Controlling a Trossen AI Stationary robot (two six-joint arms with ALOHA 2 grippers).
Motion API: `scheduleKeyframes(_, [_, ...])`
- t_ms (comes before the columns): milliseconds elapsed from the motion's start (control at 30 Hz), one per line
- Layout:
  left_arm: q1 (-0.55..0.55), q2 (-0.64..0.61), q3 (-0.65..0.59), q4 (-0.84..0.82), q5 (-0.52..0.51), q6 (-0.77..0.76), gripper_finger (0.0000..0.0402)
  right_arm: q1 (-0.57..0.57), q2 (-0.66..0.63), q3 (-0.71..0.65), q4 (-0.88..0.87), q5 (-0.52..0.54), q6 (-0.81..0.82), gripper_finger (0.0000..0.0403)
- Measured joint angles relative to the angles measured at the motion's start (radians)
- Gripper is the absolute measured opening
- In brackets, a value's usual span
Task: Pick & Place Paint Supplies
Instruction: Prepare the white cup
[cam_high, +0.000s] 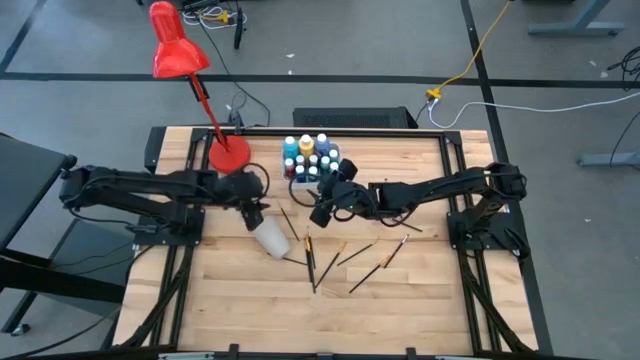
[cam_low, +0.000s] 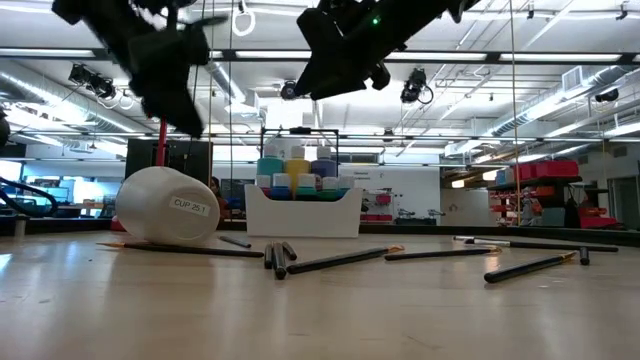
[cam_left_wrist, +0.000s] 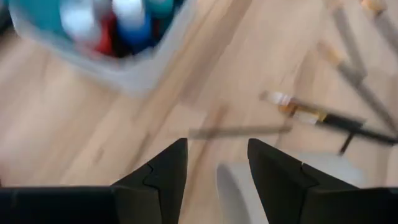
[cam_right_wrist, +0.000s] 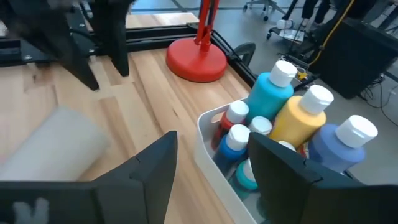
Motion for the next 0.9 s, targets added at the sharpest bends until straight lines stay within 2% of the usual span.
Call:
scheduleKeyframes(100, [0.000,0.000,-0.028,-0.033,0.039,-0.035,0.0177,0.000,0.000,0.000,0.001,0.001,0.000,0.0203])
scheduleKeyframes(267, [-0.001,-0.003,-0.034,-0.018,0.216,-0.035,0.0177,0.000,0.000,0.000,-0.004,-0.026,0.000,0.0203])
scheduleKeyframes(500, [0.008,0.046,-0.034,-0.059,0.191,-0.074,0.0175,0.000,0.000,0.000,-0.002,-0.077,-0.001,0.0203])
scheduleKeyframes(633, [0.025,0.098,-0.034,-0.041,0.254,-0.161,0.0165,0.000,0.000,0.000,-0.005,-0.108,-0.006,0.0203])
scheduleKeyframes(900, [0.047,0.191,-0.029,0.011,0.337,-0.169,0.0140,0.000,0.000,0.000,-0.007,-0.112,-0.008,0.0203])
